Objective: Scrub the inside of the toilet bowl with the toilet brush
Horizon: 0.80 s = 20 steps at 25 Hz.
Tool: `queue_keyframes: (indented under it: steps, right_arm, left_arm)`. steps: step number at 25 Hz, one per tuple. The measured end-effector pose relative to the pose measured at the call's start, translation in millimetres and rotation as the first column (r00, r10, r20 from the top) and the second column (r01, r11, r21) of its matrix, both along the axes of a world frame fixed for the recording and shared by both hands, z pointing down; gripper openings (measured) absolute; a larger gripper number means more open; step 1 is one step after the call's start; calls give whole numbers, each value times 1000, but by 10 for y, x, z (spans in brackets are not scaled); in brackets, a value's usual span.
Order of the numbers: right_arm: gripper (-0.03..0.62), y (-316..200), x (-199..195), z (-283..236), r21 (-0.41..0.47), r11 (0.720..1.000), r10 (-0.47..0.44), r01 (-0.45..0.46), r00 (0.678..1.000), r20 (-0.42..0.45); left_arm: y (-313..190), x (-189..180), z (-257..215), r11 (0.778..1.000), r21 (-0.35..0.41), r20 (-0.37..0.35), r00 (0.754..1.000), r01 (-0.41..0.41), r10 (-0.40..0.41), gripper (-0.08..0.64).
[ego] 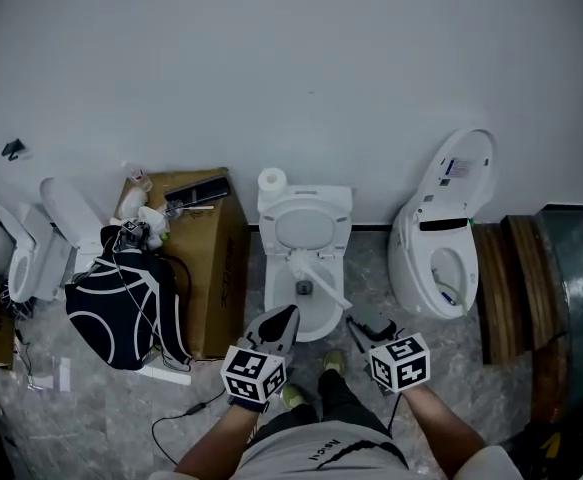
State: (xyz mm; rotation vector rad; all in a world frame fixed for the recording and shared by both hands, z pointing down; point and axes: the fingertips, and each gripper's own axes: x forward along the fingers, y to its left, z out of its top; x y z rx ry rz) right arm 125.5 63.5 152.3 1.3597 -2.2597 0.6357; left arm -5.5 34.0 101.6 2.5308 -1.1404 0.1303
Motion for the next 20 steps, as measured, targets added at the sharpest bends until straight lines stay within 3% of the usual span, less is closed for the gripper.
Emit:
queue_keyframes:
  steps: [20]
  right_arm:
    - [156,-137,-36,-100,5,1000,1,-1,1000,-12]
  left_arm:
    - [-126,-171,-71,999,27,-15,999,38,-38,6]
